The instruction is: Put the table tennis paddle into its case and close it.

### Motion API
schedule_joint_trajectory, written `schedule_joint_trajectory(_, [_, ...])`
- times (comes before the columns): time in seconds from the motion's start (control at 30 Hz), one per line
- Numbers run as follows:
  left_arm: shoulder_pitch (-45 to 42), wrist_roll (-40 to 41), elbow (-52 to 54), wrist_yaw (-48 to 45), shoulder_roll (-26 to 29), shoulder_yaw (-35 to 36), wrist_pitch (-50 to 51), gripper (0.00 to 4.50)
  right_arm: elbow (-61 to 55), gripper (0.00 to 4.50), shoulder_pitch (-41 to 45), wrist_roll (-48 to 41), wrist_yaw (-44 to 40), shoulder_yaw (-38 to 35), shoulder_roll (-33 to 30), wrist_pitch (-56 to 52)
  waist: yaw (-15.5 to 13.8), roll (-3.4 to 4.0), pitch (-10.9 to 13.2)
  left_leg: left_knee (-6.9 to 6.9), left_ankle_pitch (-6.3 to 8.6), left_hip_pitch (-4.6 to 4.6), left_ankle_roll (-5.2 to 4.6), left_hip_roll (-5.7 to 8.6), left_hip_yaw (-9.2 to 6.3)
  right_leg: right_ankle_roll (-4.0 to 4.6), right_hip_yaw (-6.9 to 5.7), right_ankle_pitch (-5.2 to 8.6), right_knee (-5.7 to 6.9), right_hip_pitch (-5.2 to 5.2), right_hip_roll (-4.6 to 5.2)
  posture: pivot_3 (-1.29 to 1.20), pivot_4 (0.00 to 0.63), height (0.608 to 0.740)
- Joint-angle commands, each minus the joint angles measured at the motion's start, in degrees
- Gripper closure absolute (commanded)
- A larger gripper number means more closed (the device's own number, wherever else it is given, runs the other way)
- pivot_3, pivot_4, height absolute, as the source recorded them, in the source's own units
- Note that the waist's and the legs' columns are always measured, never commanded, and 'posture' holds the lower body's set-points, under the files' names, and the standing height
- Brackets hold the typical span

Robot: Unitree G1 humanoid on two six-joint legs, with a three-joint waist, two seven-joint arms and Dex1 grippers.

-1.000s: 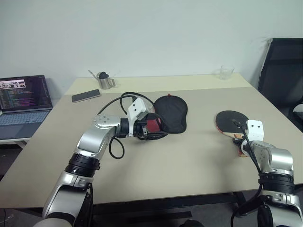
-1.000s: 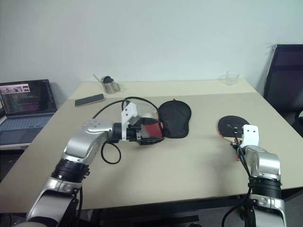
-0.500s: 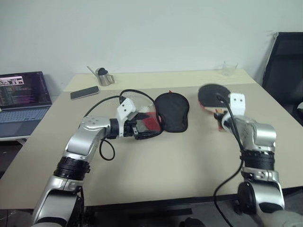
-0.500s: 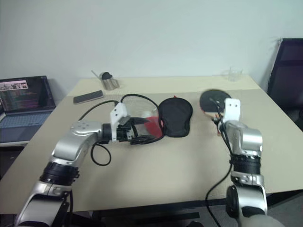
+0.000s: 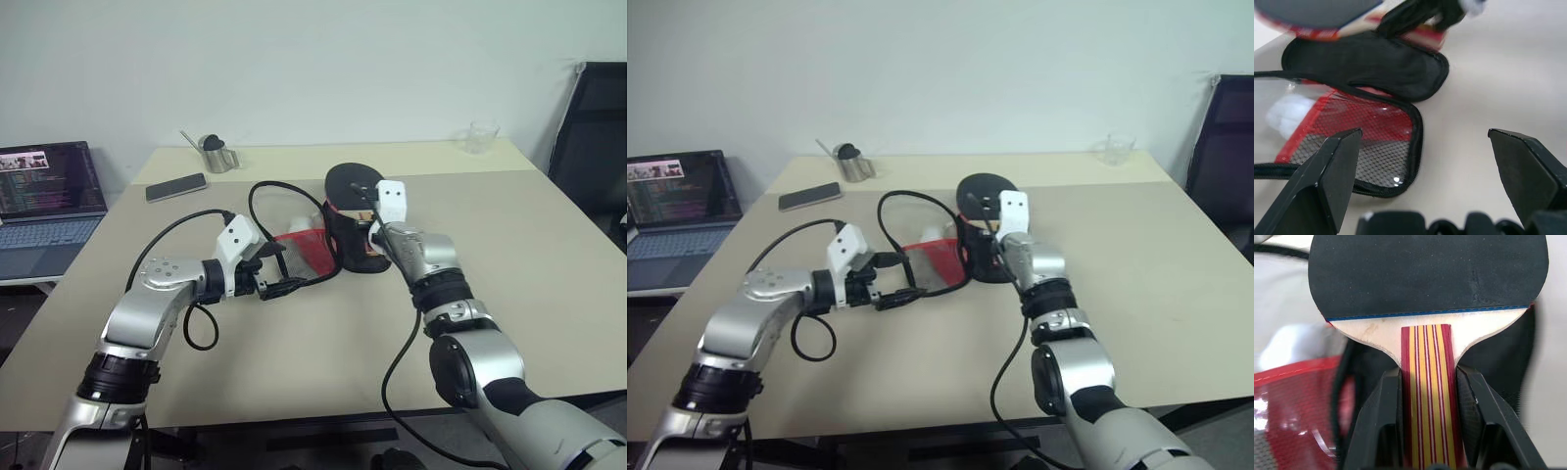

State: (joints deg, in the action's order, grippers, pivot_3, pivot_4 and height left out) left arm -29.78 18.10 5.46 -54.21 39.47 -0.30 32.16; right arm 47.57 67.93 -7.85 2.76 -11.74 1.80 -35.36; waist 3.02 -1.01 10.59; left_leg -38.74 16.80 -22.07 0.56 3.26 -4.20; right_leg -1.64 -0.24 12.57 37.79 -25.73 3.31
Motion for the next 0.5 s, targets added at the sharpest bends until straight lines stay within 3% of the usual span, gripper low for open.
schedule_joint_trajectory(0.03, [1.82, 1.8, 5.74, 1.49, 1.67, 2.94, 2.11, 0.0, 4.93, 3.4, 3.95, -0.28, 0.83, -0.32, 0.93, 6.57, 0.09, 0.0, 0.0, 0.0, 0.0, 0.0, 0.0, 0.0, 0.0, 0.0, 0.0, 0.0, 0.0, 0.0, 0.0, 0.0, 0.15, 0.74])
schedule_joint_trajectory(0.5, [4.35, 3.96, 11.95, 4.21, 3.11, 3.94, 6.97, 0.0, 19.53, 3.4, 5.79, -0.39, 3.74, -1.15, 1.85, 17.18, 0.23, 0.0, 0.0, -0.01, 0.0, 0.03, 0.01, -0.01, 0.02, 0.0, 0.01, 0.0, 0.06, 0.01, -0.02, 0.0, 0.15, 0.74])
